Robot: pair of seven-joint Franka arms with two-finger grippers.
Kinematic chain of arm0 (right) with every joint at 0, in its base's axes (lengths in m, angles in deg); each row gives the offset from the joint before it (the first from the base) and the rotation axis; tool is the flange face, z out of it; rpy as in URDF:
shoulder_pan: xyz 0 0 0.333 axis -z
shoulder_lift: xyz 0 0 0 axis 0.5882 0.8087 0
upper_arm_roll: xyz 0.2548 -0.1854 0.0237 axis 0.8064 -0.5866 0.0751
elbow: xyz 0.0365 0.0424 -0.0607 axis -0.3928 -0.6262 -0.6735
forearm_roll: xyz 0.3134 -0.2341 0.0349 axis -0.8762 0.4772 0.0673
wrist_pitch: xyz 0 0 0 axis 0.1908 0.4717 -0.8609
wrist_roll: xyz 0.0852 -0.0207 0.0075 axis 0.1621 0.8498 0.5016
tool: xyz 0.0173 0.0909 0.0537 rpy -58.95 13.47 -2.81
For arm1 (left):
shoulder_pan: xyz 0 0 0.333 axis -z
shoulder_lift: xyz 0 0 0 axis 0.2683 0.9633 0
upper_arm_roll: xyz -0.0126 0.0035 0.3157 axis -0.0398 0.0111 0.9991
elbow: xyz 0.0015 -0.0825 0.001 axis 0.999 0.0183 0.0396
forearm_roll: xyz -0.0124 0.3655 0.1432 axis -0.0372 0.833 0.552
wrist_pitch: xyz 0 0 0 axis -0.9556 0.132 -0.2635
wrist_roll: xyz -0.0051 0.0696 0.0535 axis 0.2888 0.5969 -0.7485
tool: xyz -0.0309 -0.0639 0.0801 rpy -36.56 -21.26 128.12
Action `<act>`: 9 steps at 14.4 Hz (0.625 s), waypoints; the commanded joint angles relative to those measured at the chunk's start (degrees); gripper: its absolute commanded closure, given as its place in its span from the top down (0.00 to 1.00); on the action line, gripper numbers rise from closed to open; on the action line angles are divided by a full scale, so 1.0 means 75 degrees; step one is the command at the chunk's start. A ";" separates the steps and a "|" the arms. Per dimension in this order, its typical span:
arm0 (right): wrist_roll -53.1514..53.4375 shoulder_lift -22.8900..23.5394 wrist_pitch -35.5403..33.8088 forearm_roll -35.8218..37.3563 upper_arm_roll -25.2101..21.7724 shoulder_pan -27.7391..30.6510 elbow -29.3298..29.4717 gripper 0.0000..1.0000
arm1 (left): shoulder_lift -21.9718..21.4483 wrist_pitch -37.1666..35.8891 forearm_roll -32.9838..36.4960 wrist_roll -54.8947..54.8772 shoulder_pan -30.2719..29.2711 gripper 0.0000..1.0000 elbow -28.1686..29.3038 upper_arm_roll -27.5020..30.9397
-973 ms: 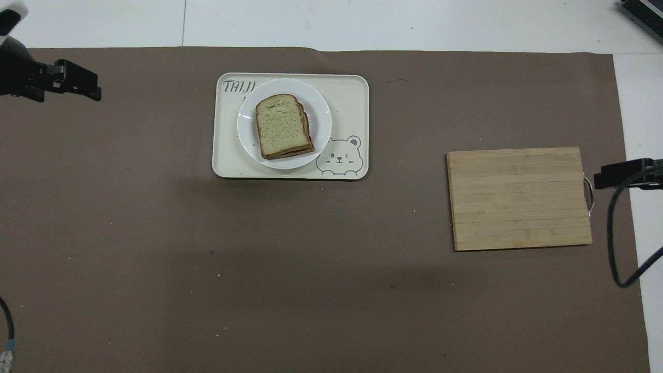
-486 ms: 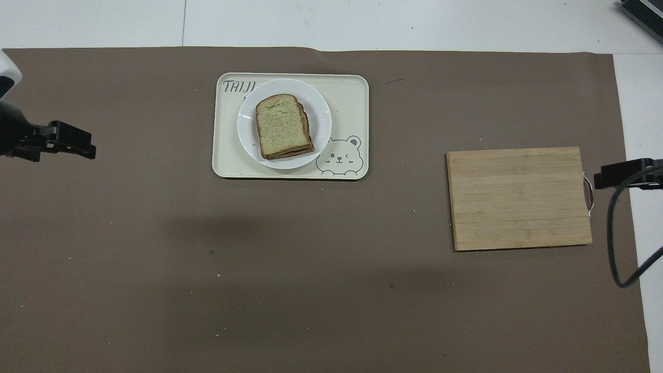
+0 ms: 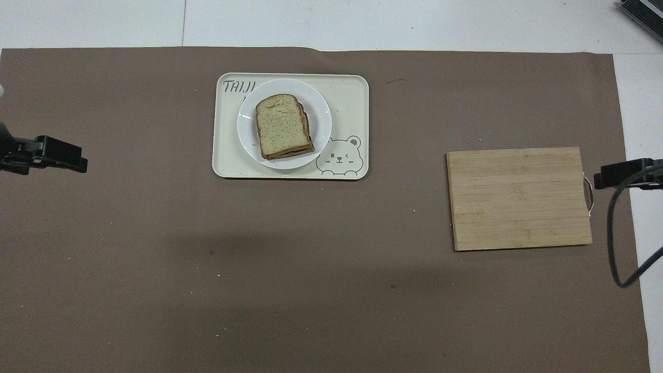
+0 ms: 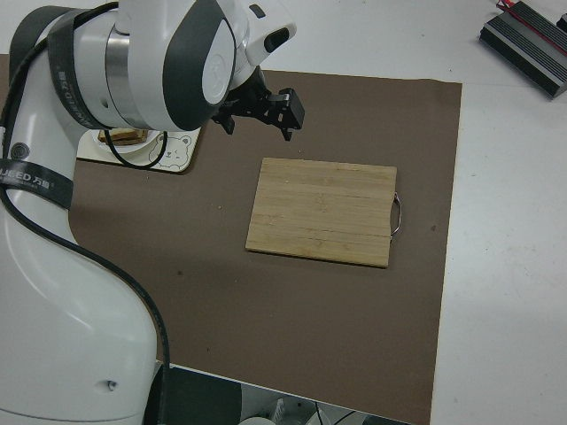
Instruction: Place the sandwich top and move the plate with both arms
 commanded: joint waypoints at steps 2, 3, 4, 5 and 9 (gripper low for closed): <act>-0.0172 -0.0077 -0.0018 -0.0023 0.0034 0.0074 -0.0092 1.00 | 0.0152 -0.0982 0.0388 -0.0015 0.0098 1.00 -0.0745 0.0012; -0.0161 -0.0077 -0.0018 -0.0035 0.0034 0.0074 -0.0092 1.00 | 0.0165 -0.0903 0.0411 -0.0003 0.0109 1.00 -0.0746 0.0012; -0.0161 -0.0077 -0.0018 -0.0035 0.0034 0.0074 -0.0092 1.00 | 0.0142 -0.0821 0.0388 0.0008 0.0121 1.00 -0.0723 0.0001; -0.0161 -0.0077 -0.0030 -0.0023 0.0034 0.0074 -0.0092 1.00 | 0.0118 -0.0739 0.0330 0.0020 0.0121 1.00 -0.0700 0.0001; -0.0172 -0.0089 -0.0030 -0.0035 0.0034 0.0074 -0.0092 1.00 | 0.0095 -0.0703 0.0306 0.0032 0.0121 1.00 -0.0676 -0.0011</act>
